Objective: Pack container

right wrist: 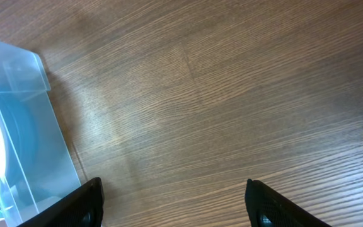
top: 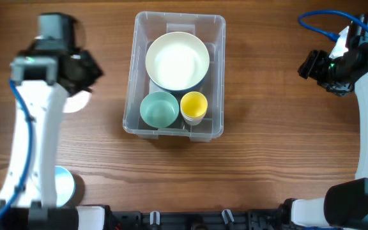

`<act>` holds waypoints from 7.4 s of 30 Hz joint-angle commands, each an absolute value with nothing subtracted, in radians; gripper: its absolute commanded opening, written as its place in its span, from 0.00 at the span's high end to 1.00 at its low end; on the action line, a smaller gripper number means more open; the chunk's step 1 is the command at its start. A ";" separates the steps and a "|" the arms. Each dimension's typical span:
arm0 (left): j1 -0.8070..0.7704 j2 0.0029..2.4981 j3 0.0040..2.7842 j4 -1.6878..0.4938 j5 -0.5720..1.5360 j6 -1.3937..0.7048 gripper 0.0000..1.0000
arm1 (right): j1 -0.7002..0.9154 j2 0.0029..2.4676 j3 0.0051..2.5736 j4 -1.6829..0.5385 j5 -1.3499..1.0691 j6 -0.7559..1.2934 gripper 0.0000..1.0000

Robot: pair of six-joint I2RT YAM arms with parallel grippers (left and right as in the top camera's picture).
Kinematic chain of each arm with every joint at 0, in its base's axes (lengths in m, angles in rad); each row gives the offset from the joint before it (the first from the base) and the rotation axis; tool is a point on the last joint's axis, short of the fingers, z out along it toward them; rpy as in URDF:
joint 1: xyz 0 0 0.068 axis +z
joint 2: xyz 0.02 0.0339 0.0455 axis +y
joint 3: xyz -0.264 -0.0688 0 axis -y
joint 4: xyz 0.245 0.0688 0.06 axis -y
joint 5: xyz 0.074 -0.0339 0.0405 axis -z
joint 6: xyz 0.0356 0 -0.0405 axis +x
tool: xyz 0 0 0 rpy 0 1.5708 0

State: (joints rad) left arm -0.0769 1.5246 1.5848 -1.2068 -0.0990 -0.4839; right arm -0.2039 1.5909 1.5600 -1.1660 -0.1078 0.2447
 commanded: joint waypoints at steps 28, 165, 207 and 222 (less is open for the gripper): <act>-0.292 1.496 1.641 -1.387 -0.274 -0.809 0.38 | -0.200 1.567 1.555 -1.171 -0.113 0.237 0.27; 0.081 1.379 1.426 -1.125 0.035 -0.475 0.46 | 0.236 1.567 1.580 -0.719 -0.300 -0.038 0.24; 0.081 1.382 1.426 -1.118 0.043 -0.478 0.34 | 0.406 2.392 2.220 -0.558 -0.176 0.164 0.00; 0.081 1.388 1.426 -1.114 0.043 -0.478 0.34 | 0.406 2.389 2.221 -0.510 -0.225 0.160 0.00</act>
